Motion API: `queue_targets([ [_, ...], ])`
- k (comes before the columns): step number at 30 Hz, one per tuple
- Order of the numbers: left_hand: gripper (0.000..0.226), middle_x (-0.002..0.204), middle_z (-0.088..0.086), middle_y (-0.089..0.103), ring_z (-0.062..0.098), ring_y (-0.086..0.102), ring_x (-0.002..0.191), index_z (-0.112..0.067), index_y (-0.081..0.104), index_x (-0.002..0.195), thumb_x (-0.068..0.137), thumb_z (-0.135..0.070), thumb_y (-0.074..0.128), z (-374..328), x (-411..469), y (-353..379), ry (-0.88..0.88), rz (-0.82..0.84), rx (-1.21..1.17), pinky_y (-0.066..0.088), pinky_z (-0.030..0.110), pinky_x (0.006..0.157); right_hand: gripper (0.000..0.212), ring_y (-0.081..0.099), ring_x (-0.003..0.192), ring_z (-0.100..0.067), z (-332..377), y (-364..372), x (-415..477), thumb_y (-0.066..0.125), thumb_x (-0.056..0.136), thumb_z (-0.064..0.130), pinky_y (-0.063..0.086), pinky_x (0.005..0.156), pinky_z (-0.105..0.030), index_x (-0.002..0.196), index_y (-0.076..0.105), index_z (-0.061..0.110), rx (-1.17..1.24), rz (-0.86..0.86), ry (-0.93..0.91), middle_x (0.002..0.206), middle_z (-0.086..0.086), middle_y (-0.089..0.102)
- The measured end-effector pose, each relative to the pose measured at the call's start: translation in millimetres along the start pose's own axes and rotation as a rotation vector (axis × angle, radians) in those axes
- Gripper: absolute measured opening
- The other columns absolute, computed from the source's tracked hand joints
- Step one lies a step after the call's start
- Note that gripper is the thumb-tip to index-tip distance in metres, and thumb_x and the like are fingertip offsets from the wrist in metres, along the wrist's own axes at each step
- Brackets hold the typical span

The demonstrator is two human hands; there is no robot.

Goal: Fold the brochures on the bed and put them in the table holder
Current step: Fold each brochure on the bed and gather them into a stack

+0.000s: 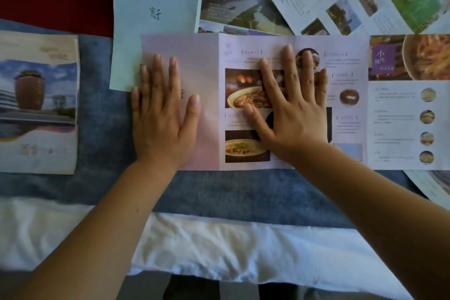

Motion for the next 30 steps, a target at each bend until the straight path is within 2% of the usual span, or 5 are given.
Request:
queue_targets([
  [10,0.086,0.173,0.004,-0.007,0.027,-0.013,0.158,-0.028,0.004,0.164,0.094,-0.075,-0.005,-6.9,-0.5,-7.3,0.014,0.030,-0.194,-0.011,0.049,0.126,0.080,-0.012,0.160,-0.033,18.9,-0.2,2.1,0.015,0.098,0.080,-0.002,0.126,-0.062,0.166,0.000,0.040,0.022,-0.025,0.001,0.175,-0.003,-0.009],
  [14,0.075,0.173,0.007,-0.006,0.031,-0.011,0.158,-0.028,0.005,0.165,0.100,-0.065,-0.001,-8.7,-2.6,-6.3,0.033,0.016,-0.127,-0.008,0.052,0.126,0.076,-0.011,0.160,-0.035,22.9,-2.8,0.3,0.012,0.100,0.076,-0.004,0.126,-0.062,0.166,0.003,0.039,0.044,-0.038,-0.007,0.175,-0.005,-0.007],
  [17,0.063,0.172,0.012,-0.006,0.035,-0.006,0.158,-0.029,0.002,0.165,0.106,-0.051,0.006,5.4,-3.3,-5.8,0.010,-0.031,0.049,-0.001,0.055,0.127,0.073,-0.014,0.159,-0.036,20.4,-2.7,-1.1,0.014,0.102,0.073,-0.007,0.125,-0.062,0.166,0.003,0.040,0.023,-0.014,-0.016,0.175,-0.005,-0.010],
  [24,0.069,0.171,0.018,-0.006,0.038,-0.003,0.157,-0.029,-0.004,0.164,0.105,-0.056,0.017,11.6,-4.1,-0.6,0.029,-0.061,0.168,0.001,0.054,0.125,0.073,-0.011,0.159,-0.038,26.9,-0.9,-12.0,0.018,0.104,0.068,-0.008,0.125,-0.062,0.167,0.006,0.034,-0.007,-0.023,-0.024,0.175,-0.007,-0.006],
  [30,0.063,0.170,0.018,-0.012,0.039,-0.008,0.157,-0.033,-0.007,0.163,0.106,-0.053,0.010,5.5,-5.4,5.1,0.025,0.002,0.152,-0.001,0.055,0.126,0.070,-0.011,0.159,-0.036,44.0,10.8,-15.5,0.015,0.106,0.062,-0.003,0.126,-0.061,0.167,0.004,0.030,0.002,-0.006,-0.023,0.175,-0.008,-0.006],
])
Point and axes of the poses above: each hand's wrist, its own x-axis towards the middle knuckle, its own y-axis out of the palm, z = x × y, the point moved 10 cm from there along x, towards the middle knuckle
